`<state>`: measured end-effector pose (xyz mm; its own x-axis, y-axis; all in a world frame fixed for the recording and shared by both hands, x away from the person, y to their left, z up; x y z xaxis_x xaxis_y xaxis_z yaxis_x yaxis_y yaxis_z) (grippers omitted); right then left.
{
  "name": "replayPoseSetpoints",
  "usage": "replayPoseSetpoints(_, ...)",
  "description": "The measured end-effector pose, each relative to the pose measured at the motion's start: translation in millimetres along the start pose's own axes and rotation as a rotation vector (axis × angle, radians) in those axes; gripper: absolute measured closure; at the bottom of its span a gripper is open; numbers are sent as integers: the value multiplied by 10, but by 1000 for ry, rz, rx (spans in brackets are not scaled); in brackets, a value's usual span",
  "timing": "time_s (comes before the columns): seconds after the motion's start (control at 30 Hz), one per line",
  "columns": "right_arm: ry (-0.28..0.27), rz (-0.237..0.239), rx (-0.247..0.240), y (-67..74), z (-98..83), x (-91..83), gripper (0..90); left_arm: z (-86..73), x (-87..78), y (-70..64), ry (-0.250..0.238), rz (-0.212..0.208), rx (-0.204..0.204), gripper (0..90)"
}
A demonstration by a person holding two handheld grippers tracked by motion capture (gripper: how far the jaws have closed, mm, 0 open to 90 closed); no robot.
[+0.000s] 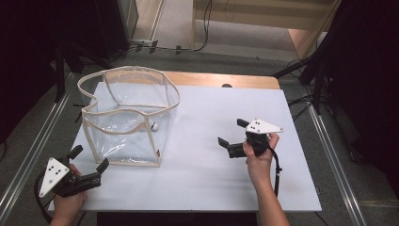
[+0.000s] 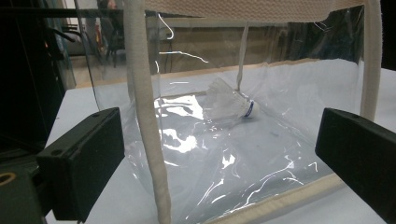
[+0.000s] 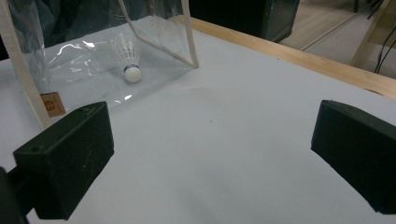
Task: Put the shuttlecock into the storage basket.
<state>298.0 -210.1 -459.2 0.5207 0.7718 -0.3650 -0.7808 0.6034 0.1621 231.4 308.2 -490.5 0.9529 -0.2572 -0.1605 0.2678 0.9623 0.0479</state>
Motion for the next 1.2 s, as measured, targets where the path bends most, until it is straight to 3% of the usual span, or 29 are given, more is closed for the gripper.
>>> replayPoseSetpoints(1.2, -1, -90, 39, -136, -393, -405, 0, -1, -3, -9, 0, 3, 6, 21)
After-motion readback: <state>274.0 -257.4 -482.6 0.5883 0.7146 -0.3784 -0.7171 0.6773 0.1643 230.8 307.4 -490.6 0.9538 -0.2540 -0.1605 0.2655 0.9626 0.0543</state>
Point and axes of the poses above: each handheld gripper's, and its own axes: x roughly forward along the jaws, z roughly out of its top, y roughly to its left, the point moved 1 cm from there along x, roughly forward along the jaws, and after that the axes turned 13 degrees about z, right-handed, at the moved point
